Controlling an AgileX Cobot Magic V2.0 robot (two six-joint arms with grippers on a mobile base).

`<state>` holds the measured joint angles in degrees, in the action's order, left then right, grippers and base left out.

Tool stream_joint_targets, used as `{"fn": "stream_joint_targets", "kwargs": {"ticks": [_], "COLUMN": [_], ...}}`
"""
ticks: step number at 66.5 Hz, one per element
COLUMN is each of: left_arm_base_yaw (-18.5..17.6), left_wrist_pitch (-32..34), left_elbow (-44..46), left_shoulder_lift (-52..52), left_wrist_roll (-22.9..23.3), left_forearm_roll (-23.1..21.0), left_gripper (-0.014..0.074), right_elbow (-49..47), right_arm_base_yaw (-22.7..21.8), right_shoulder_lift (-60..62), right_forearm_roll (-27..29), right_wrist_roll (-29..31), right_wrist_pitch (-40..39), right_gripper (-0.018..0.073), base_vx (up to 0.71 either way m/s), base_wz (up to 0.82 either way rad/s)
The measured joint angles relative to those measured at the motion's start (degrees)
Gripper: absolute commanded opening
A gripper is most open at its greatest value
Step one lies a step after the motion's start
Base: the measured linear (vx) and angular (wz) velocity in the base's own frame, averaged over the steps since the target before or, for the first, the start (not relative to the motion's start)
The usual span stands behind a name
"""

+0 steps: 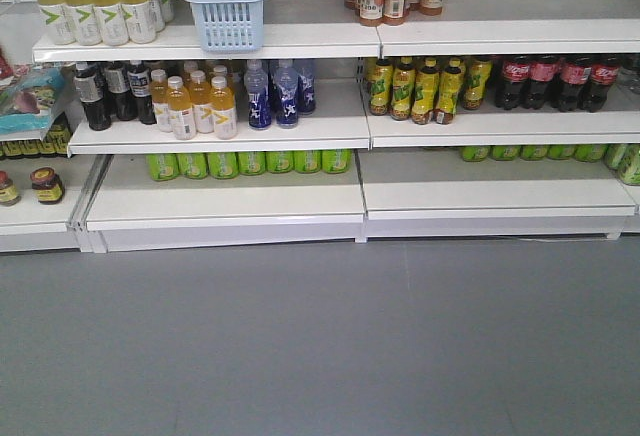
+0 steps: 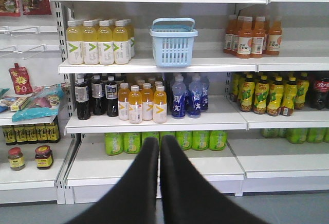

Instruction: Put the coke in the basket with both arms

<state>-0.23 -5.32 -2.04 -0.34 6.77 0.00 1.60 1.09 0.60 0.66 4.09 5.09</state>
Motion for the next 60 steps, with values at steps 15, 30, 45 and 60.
{"fn": "stream_joint_targets", "kwargs": {"ticks": [15,30,45,60], "left_arm_base_yaw": [0.0,0.0,0.0,0.0], "left_wrist_pitch": [0.0,0.0,0.0,0.0], "left_elbow": [0.0,0.0,0.0,0.0], "left_shoulder_lift": [0.0,0.0,0.0,0.0], "left_wrist_roll": [0.0,0.0,0.0,0.0], "left_forearm_roll": [0.0,0.0,0.0,0.0], "left_gripper": [-0.0006,-0.0006,-0.0006,-0.0006], "right_elbow": [0.0,0.0,0.0,0.0], "right_arm_base_yaw": [0.0,0.0,0.0,0.0], "right_shoulder_lift": [0.0,0.0,0.0,0.0], "right_forearm_roll": [0.0,0.0,0.0,0.0], "right_wrist_roll": [0.0,0.0,0.0,0.0], "right_wrist_pitch": [0.0,0.0,0.0,0.0], "right_gripper": [-0.001,-0.001,-0.001,-0.001], "base_vx": [0.0,0.0,0.0,0.0], "base_wz": [0.0,0.0,0.0,0.0]}}
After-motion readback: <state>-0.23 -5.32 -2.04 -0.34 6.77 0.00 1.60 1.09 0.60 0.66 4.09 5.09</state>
